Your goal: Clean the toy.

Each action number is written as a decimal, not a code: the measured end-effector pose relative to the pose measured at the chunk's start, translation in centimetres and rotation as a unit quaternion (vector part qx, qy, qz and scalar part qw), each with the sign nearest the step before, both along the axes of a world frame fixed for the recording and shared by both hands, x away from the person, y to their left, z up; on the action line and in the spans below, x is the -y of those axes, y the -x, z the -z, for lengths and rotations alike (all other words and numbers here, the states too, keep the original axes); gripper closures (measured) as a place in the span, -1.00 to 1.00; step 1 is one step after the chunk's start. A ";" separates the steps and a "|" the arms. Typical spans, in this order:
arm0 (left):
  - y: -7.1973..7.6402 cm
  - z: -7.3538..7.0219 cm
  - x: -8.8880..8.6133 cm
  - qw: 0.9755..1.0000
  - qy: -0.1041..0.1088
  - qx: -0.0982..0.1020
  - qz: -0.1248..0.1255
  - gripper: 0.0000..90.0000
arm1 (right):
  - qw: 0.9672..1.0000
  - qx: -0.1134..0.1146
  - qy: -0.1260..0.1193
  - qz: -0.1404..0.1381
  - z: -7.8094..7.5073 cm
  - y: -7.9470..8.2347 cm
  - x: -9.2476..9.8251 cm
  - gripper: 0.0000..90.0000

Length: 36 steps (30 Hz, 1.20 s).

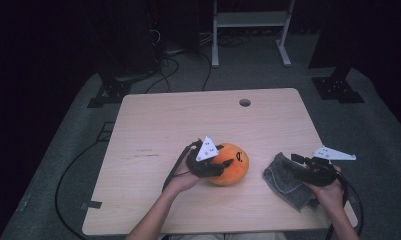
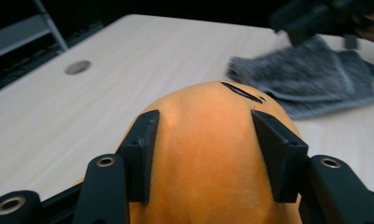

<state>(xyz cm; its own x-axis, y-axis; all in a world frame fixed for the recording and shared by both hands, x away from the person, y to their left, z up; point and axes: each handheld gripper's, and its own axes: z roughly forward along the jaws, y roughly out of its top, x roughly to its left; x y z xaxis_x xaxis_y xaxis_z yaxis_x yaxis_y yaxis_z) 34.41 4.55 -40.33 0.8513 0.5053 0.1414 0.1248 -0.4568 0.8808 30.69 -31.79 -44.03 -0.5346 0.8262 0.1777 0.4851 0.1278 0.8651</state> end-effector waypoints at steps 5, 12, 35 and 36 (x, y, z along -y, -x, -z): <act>-1.7 -0.5 0.2 1.000 0.000 0.010 -0.022 0.00 | 1.000 -0.001 0.006 -0.004 0.0 0.0 -0.3 0.00; -3.9 1.0 -0.3 0.999 -0.021 -0.016 -0.041 -0.03 | 1.000 0.002 0.007 0.004 0.0 0.1 -0.3 -0.02; -1.4 0.8 -4.8 0.996 0.022 -0.024 -0.083 -0.60 | 1.000 0.001 0.020 -0.003 0.0 0.2 -1.4 -0.12; -1.2 0.8 -5.1 0.996 0.021 -0.025 -0.086 -0.60 | 1.000 0.000 0.020 -0.003 0.0 0.2 -1.4 -0.12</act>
